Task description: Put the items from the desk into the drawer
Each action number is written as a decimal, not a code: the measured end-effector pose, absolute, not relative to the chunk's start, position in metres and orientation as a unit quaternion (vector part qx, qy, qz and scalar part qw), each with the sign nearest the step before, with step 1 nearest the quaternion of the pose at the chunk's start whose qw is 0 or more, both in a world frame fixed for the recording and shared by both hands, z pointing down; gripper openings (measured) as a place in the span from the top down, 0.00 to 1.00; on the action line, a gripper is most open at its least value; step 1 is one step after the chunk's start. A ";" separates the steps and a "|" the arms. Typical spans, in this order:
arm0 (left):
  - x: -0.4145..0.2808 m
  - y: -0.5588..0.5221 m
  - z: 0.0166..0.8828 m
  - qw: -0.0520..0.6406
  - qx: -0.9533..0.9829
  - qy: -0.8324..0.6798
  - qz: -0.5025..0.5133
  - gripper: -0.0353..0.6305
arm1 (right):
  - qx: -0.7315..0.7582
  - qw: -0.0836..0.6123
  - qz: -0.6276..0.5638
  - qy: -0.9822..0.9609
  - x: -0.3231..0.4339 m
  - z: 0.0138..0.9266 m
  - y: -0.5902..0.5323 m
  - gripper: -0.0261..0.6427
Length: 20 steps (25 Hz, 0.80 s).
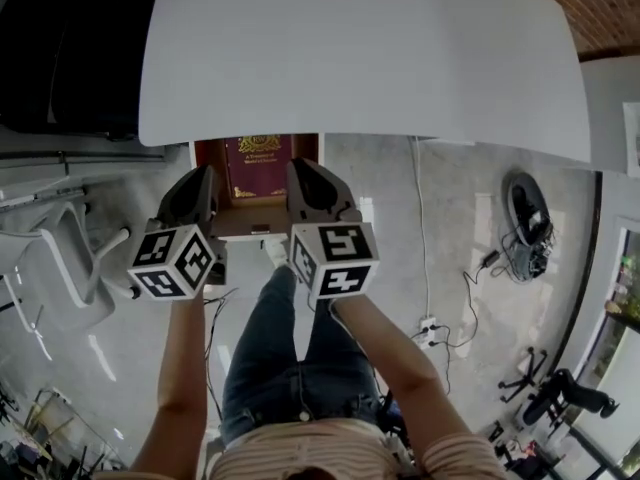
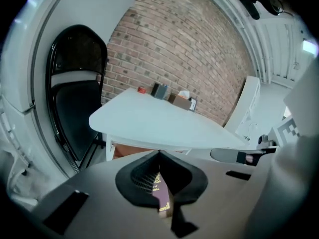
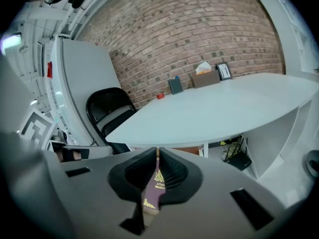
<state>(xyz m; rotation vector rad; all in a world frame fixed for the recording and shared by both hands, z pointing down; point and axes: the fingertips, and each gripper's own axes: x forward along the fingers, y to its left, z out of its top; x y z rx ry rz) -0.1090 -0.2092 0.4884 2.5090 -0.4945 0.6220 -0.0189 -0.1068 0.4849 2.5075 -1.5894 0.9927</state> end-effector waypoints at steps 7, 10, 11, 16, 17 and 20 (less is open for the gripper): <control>-0.116 -0.192 0.416 0.231 0.946 -0.168 0.156 0.93 | 0.819 0.015 0.229 -0.526 -0.023 0.411 -0.096 0.92; -0.121 -0.183 0.387 0.218 0.953 -0.159 0.136 0.93 | 0.822 0.006 0.218 -0.526 -0.026 0.386 -0.086 0.93; -0.124 -0.181 0.377 0.215 0.955 -0.158 0.129 0.93 | 0.822 0.001 0.214 -0.528 -0.027 0.379 -0.083 0.93; -0.139 -0.176 0.335 0.191 0.965 -0.152 0.096 0.93 | 0.812 -0.022 0.195 -0.550 -0.035 0.340 -0.070 0.94; -0.143 -0.176 0.329 0.185 0.967 -0.151 0.092 0.93 | 0.810 -0.023 0.189 -0.554 -0.038 0.333 -0.068 0.94; -0.153 -0.175 0.310 0.177 0.969 -0.153 0.078 0.93 | 0.809 -0.020 0.169 -0.563 -0.044 0.314 -0.062 0.94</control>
